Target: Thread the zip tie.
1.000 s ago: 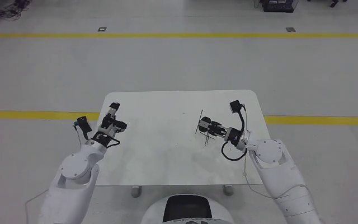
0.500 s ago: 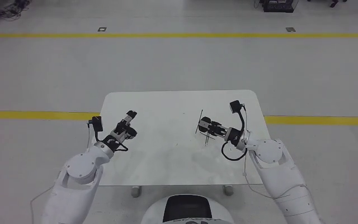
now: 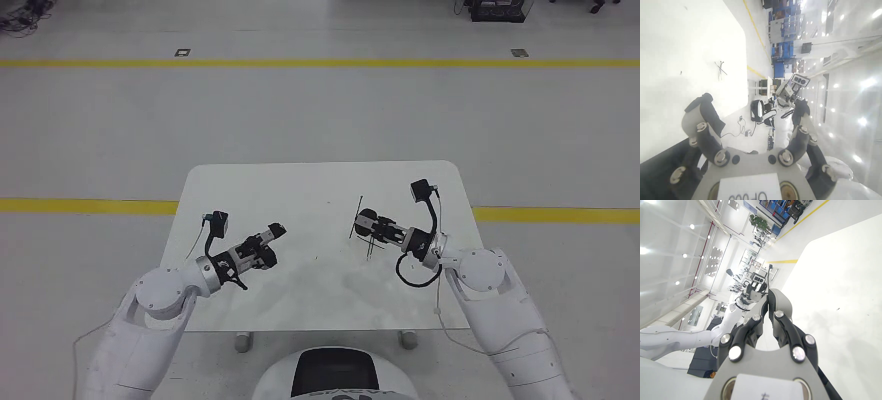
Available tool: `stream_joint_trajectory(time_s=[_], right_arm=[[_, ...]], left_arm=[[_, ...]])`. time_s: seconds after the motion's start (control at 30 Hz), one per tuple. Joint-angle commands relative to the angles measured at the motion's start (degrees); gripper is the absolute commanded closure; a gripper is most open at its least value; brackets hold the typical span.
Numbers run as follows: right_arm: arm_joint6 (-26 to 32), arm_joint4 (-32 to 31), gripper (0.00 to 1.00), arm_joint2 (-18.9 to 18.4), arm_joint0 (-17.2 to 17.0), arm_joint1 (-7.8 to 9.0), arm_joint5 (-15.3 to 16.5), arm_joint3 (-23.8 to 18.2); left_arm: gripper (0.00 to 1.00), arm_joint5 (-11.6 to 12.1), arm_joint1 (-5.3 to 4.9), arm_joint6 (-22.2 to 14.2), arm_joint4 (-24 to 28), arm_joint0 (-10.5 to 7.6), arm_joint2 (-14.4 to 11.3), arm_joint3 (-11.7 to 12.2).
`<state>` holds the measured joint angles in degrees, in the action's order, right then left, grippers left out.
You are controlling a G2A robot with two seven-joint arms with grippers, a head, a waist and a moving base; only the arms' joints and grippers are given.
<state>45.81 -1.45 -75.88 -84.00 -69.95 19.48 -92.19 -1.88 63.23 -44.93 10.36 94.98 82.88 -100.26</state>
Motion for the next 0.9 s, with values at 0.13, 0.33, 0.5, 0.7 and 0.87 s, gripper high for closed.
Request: stream_joint_trajectory(time_s=[0.13, 0.33, 0.5, 0.7, 0.87], right_arm=[[0.0, 0.0, 1.0, 0.0, 0.0, 0.0, 0.0, 0.0], [-0.5, 1.5, 1.0, 2.4, 1.1, -0.24, 0.0, 2.0], [-3.7, 1.7, 1.0, 4.1, 3.1, -0.55, 0.0, 4.0], [-10.7, -1.3, 1.0, 7.7, 4.6, -1.23, 0.0, 5.1], [-11.8, -2.2, 1.0, 8.2, 5.0, -1.31, 0.0, 5.7]], left_arm=[[0.0, -0.7, 0.07, -0.6, 0.6, -0.75, -1.6, 0.2], [0.0, -2.4, 0.25, -3.3, 5.4, -3.67, -4.5, 1.4], [0.0, -1.3, 0.68, 0.0, 8.8, -4.98, -6.7, 1.8], [0.0, -0.3, 0.95, 2.5, 11.4, -5.35, -8.4, 2.5], [0.0, -0.3, 0.95, 2.5, 11.4, -5.35, -8.4, 2.5]])
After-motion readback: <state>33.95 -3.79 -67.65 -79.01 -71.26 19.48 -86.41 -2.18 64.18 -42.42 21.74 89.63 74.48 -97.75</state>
